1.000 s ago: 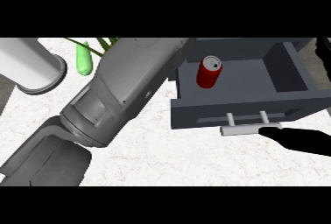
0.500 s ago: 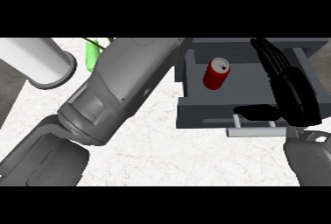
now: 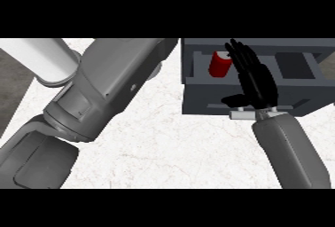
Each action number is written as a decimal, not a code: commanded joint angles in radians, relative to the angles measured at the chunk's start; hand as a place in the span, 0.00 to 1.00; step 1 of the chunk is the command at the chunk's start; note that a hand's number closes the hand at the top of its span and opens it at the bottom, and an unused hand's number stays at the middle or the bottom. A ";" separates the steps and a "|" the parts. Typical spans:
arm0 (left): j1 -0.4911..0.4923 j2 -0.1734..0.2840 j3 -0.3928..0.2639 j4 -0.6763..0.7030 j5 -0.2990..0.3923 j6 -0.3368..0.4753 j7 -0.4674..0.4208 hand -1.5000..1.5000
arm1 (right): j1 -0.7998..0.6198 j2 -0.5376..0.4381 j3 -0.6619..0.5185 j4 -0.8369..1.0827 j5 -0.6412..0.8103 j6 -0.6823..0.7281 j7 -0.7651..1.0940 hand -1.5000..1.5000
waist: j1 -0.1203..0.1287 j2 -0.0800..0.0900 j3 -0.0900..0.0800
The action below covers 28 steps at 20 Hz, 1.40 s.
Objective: Pick up the can, place it into the drawer and close the drawer
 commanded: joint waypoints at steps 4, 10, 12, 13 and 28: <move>0.038 0.060 -0.012 -0.062 -0.032 -0.001 0.069 0.00 | -0.194 0.031 -0.066 0.332 0.083 -0.159 -0.020 0.00 | 0.025 -0.004 0.000; 0.110 0.128 -0.022 -0.157 -0.044 -0.048 0.123 0.00 | -0.319 0.071 -0.108 0.514 0.130 -0.317 -0.005 0.00 | 0.043 -0.008 -0.001; 0.117 0.116 -0.018 -0.182 -0.045 -0.042 0.102 0.00 | -0.373 0.059 -0.136 0.601 0.141 -0.384 -0.020 0.00 | 0.051 -0.001 0.000; 0.144 0.126 -0.015 -0.175 -0.046 -0.042 0.100 0.00 | -0.415 0.050 -0.151 0.629 0.124 -0.371 -0.038 0.00 | 0.052 0.002 0.000; 0.294 0.203 -0.053 -0.407 -0.068 -0.064 0.201 0.00 | -0.683 0.004 -0.241 0.869 0.114 -0.403 -0.066 0.00 | 0.095 0.010 0.000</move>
